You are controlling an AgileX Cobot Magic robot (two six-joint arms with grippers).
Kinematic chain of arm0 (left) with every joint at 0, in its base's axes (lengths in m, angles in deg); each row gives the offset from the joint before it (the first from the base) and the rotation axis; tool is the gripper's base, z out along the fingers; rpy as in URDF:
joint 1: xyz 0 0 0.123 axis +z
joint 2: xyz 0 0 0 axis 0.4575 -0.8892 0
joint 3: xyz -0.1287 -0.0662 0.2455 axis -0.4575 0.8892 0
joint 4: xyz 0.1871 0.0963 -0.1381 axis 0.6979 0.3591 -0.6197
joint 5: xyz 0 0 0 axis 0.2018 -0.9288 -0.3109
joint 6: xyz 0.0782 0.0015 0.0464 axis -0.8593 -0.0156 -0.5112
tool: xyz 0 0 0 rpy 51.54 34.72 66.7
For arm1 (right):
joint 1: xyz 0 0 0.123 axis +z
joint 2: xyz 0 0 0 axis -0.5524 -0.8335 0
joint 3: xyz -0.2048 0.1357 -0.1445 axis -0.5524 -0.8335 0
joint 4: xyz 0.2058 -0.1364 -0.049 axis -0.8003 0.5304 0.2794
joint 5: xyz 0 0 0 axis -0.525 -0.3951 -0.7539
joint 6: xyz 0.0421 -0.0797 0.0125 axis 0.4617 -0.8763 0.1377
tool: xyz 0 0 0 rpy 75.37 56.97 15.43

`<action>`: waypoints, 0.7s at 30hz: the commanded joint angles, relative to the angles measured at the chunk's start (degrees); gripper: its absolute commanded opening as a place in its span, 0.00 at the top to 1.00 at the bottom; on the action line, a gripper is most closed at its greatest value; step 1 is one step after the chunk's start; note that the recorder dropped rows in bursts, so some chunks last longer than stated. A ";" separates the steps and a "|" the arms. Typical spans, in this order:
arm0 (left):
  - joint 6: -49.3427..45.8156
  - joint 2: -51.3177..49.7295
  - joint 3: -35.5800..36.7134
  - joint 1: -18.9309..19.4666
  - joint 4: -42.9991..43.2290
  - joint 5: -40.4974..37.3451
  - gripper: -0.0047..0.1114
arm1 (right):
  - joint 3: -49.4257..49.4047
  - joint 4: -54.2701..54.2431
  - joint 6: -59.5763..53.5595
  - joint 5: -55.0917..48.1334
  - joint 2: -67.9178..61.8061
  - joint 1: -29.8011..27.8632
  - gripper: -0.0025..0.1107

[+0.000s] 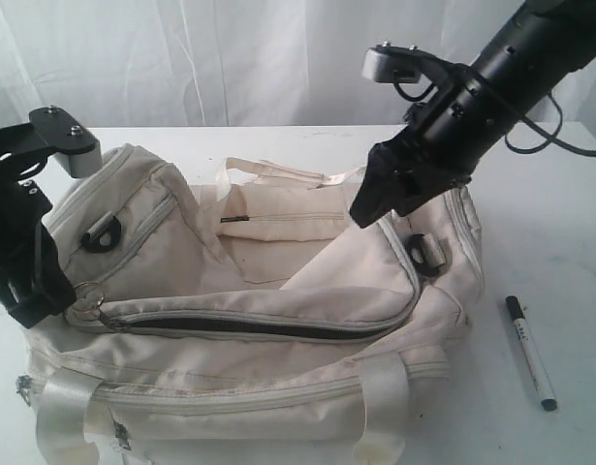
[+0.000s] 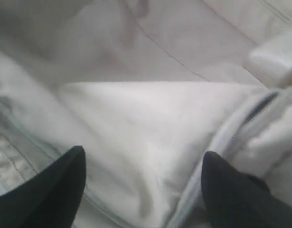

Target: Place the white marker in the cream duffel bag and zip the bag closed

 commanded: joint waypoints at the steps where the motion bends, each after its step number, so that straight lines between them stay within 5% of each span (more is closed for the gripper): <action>1: 0.18 0.57 0.44 0.24 -0.91 -0.29 0.96 | 0.20 -1.33 -10.90 -0.19 0.51 4.66 0.41; 21: 0.16 0.57 0.44 0.24 -0.91 -0.80 0.96 | 0.20 6.22 -13.99 7.75 -1.66 19.44 0.41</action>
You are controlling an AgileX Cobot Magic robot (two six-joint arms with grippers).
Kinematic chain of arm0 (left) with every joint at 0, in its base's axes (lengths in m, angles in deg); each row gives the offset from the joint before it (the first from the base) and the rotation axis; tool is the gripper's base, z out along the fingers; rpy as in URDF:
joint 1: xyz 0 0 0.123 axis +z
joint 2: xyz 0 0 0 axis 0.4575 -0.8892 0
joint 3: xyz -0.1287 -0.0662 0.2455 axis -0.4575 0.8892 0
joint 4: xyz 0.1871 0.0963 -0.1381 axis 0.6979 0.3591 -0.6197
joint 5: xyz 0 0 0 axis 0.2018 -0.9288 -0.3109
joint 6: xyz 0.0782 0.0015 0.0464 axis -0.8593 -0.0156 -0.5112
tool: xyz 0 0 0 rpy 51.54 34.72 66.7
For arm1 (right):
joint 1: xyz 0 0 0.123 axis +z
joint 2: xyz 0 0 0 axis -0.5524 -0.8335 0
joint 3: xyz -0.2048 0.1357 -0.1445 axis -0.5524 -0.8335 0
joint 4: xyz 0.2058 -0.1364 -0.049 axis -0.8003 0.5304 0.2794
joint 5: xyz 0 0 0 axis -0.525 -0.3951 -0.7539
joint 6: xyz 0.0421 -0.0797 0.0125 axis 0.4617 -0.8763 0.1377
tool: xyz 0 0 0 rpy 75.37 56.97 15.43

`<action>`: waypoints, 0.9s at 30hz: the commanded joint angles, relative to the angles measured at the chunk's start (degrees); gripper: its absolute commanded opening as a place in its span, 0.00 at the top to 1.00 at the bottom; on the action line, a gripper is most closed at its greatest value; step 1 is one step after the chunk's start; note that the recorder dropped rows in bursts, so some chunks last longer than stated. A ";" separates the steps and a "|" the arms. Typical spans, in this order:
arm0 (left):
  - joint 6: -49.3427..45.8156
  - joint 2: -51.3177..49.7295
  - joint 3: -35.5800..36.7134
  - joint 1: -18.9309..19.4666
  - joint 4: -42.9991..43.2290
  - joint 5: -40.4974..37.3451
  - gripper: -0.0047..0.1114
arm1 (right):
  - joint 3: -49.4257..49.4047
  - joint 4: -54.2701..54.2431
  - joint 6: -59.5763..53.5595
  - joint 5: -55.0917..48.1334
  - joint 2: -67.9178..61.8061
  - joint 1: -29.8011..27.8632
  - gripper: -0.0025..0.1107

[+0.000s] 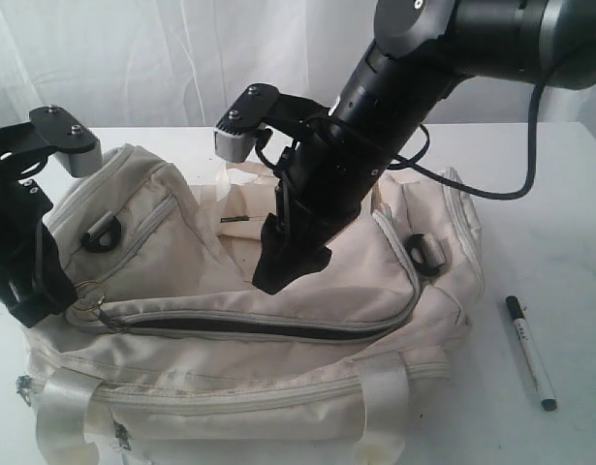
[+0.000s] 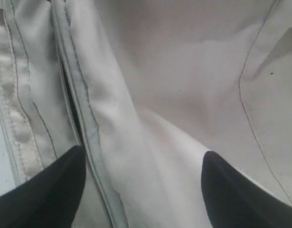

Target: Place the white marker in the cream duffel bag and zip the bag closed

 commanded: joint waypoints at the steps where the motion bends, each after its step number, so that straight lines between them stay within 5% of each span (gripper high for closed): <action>1: 0.16 0.57 0.44 0.24 -0.79 -1.09 0.96 | 0.20 0.64 -0.45 0.95 -2.05 0.92 0.41; 27: -0.04 0.57 0.44 0.24 -1.01 -0.85 0.96 | 0.20 -1.77 2.76 -1.15 -5.14 3.28 0.41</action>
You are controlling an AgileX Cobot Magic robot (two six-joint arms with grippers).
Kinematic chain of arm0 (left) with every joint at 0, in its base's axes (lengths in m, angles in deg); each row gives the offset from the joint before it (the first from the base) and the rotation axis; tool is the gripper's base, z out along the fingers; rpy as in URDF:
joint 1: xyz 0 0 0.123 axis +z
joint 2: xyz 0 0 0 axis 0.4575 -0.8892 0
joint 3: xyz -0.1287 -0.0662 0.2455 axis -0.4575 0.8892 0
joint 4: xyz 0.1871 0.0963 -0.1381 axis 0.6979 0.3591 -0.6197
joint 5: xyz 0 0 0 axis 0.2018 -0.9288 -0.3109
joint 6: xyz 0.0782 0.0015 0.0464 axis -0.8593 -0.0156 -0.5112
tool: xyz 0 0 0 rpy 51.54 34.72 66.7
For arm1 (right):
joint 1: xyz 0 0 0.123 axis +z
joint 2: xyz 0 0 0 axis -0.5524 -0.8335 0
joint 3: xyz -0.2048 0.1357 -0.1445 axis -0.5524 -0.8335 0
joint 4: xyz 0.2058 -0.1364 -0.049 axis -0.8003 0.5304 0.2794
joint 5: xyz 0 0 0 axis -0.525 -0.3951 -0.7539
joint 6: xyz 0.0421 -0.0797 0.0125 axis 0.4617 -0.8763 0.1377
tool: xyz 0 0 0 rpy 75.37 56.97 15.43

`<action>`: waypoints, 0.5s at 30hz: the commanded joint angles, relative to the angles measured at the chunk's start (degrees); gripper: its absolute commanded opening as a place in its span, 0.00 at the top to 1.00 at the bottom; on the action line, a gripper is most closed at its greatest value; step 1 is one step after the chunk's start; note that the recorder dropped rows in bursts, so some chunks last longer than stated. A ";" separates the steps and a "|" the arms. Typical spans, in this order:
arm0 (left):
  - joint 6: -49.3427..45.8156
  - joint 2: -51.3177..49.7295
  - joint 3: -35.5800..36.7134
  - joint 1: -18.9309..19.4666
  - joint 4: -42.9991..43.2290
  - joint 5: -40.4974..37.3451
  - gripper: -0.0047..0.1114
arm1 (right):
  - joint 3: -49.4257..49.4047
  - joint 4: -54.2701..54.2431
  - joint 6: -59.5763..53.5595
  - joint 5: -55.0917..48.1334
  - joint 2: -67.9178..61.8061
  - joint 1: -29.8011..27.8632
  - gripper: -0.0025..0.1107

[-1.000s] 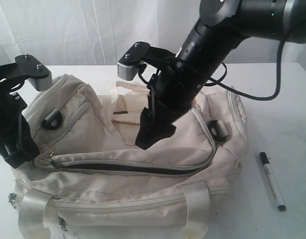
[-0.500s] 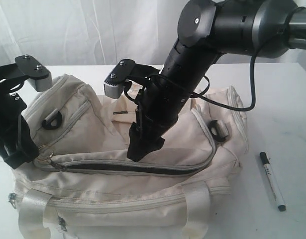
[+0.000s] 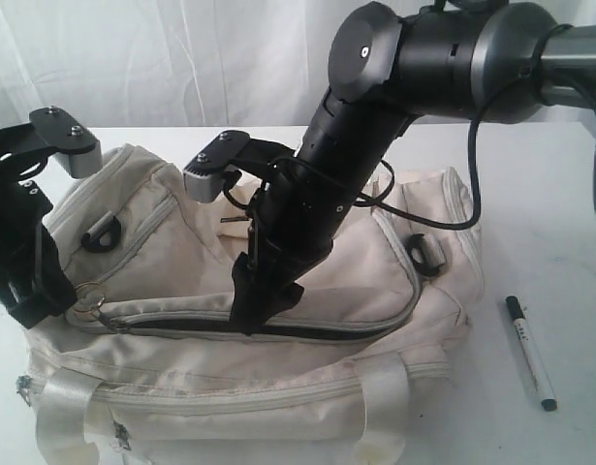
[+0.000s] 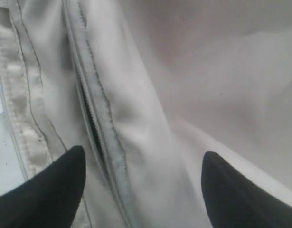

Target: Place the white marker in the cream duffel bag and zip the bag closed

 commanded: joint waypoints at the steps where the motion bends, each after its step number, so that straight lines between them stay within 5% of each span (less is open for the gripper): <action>1: 0.06 0.57 0.44 0.24 -1.02 -0.51 0.96 | 0.20 -0.49 -1.01 -0.46 -1.03 0.26 0.41; 9: 0.06 0.57 0.44 0.24 -1.02 -0.51 0.96 | 0.20 -0.49 -1.24 -0.78 -2.90 2.65 0.41; 15: 0.18 0.57 0.44 0.24 -1.34 -0.51 0.96 | 0.20 0.09 -1.66 -0.35 -3.26 3.41 0.57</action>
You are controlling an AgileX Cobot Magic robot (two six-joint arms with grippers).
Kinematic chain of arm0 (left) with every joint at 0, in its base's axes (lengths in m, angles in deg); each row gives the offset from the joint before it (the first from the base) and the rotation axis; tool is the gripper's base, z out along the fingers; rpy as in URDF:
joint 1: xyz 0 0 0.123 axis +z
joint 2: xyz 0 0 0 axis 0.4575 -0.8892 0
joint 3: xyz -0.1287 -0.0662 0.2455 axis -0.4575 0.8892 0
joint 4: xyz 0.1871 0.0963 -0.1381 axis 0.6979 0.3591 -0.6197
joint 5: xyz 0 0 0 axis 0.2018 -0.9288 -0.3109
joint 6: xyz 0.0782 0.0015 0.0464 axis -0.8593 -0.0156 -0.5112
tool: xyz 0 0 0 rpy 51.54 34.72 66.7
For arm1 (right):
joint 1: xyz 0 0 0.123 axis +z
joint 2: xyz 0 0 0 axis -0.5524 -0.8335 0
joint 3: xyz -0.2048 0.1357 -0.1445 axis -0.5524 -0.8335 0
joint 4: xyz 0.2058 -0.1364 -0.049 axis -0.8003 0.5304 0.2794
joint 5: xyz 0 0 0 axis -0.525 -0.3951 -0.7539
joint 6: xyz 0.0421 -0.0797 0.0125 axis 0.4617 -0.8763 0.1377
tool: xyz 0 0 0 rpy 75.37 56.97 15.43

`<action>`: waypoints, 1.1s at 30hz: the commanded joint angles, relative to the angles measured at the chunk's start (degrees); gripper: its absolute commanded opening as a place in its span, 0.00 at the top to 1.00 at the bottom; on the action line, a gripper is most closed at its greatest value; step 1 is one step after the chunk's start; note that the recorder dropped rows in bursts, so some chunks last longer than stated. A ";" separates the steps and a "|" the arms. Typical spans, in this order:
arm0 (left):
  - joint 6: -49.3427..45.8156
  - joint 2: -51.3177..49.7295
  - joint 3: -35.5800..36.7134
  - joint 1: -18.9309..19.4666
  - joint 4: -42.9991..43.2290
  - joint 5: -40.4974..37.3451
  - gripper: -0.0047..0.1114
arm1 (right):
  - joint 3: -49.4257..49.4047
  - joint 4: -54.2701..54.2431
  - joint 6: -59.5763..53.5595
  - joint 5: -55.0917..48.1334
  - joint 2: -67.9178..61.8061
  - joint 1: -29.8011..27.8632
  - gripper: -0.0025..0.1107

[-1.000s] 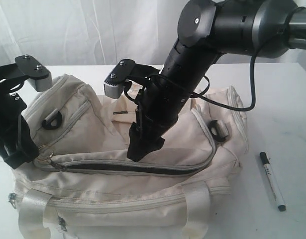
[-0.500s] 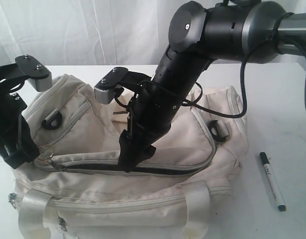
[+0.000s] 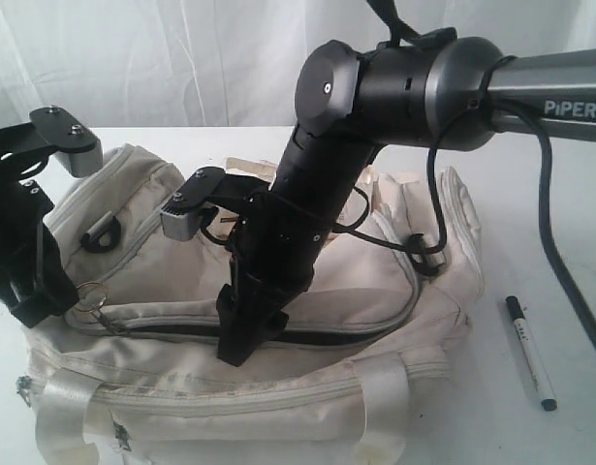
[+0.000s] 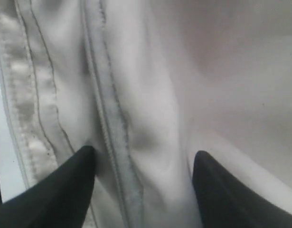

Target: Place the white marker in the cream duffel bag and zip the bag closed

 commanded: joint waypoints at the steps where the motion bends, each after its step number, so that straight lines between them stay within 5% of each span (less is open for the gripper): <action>1: 0.18 0.57 0.44 0.24 -0.94 -0.63 0.96 | 0.20 0.27 -1.21 -0.10 -0.22 0.31 0.60; 7: 0.18 0.57 0.44 0.24 -0.95 -0.53 0.96 | 0.20 3.57 -1.10 -1.02 0.65 0.31 0.98; 23: 2.79 0.57 0.44 0.24 -0.49 3.34 0.96 | 0.20 10.12 2.39 1.48 3.80 0.31 0.98; 33: 13.32 0.57 0.44 0.24 14.95 3.30 0.96 | 0.20 10.54 2.78 1.37 3.88 0.31 0.98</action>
